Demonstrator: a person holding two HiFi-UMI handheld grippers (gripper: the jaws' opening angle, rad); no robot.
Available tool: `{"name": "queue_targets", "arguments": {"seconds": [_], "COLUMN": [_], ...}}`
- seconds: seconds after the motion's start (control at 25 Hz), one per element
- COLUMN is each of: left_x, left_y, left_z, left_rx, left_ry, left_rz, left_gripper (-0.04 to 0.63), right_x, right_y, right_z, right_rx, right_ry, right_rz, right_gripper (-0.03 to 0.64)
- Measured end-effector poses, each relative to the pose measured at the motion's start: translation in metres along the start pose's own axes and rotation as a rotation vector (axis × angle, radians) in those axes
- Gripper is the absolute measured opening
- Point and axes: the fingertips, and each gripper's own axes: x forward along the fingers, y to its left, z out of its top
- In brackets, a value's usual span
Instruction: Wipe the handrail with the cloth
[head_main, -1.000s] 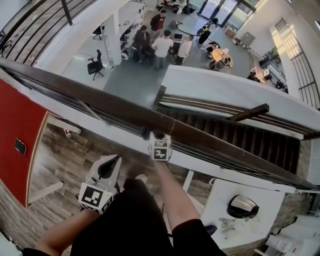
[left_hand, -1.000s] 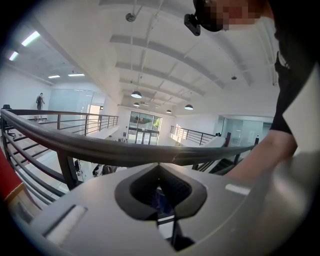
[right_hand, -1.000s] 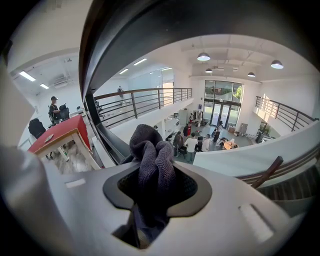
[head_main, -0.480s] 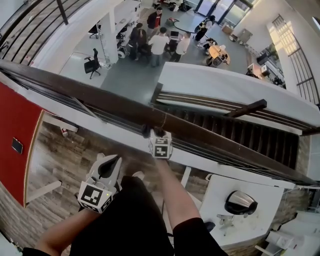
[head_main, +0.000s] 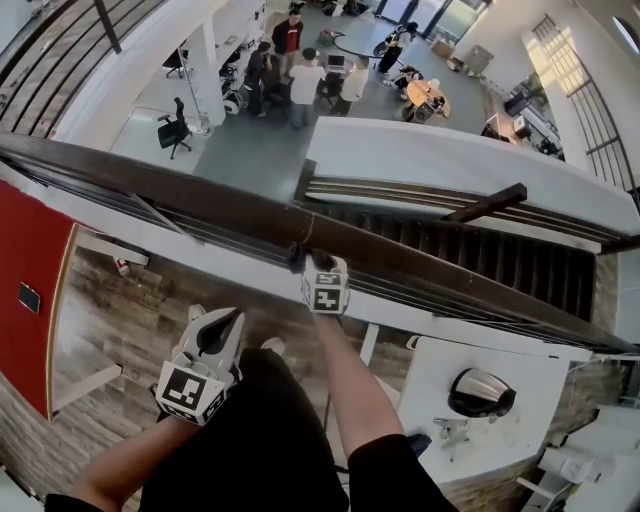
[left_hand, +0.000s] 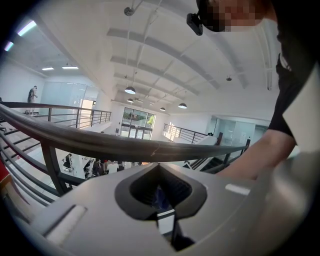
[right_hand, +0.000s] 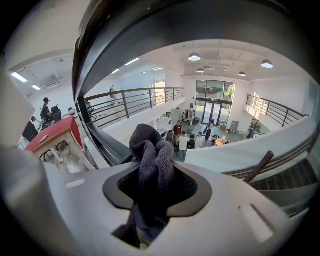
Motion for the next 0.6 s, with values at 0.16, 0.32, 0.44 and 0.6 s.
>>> {"name": "queue_targets", "arguments": {"seconds": [0.16,0.32,0.44,0.6], "left_x": [0.003,0.006,0.008,0.007], "left_y": [-0.009,-0.012,-0.013,-0.015], "left_z": [-0.002,-0.003,-0.002,-0.003], "left_rx": [-0.003,0.002,0.005,-0.004], "left_ry": [0.003,0.002,0.0,0.011], "left_rz": [-0.019,-0.038,-0.05,-0.073], "left_gripper": [-0.002,-0.002,-0.002,-0.002], "right_x": [-0.007,-0.013,-0.018,-0.023], "right_y": [-0.014,-0.029,-0.04,-0.047], "right_z": [-0.003,-0.009,-0.013,-0.016], "right_rx": [0.016,0.03,0.042,0.05], "right_ry": [-0.001,-0.004,-0.006,-0.001], "right_rz": [-0.021,-0.05,-0.071,-0.086], "right_gripper": [0.121,0.121,0.121,0.121]}}
